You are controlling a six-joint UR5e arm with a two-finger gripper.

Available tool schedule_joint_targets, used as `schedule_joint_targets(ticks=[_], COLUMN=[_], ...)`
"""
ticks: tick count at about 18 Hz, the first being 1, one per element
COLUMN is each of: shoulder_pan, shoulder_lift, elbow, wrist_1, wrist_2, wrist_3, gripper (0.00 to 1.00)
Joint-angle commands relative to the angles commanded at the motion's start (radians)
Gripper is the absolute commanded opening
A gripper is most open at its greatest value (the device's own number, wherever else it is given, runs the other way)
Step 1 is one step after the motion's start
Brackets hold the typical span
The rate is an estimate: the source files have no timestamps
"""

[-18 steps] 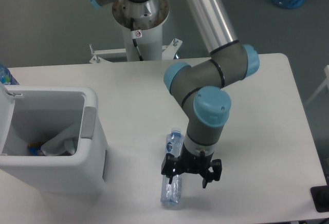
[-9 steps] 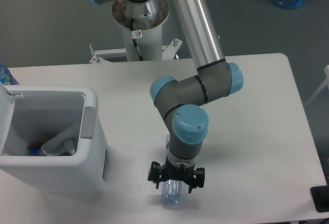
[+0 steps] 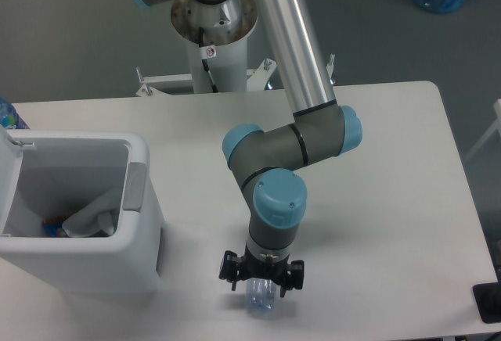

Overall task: Place the trash in the trash can
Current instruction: 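Close the gripper around the bottle's cap end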

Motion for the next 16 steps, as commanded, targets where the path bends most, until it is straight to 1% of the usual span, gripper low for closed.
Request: schedule_joint_targets(ticks=[7, 9, 14, 16], shoulder_pan=[-0.003, -0.008, -0.008, -0.008], shoulder_lift=[-0.025, -0.028, -0.032, -0.032], elbow=[0.008, 0.008, 0.009, 0.008], wrist_1=[0.006, 0.018, 0.021, 0.021], wrist_2=[0.031, 0.032, 0.034, 0.043], wrist_3=[-0.003, -0.005, -0.005, -0.005], gripper=[1.00, 1.00, 1.00, 0.97])
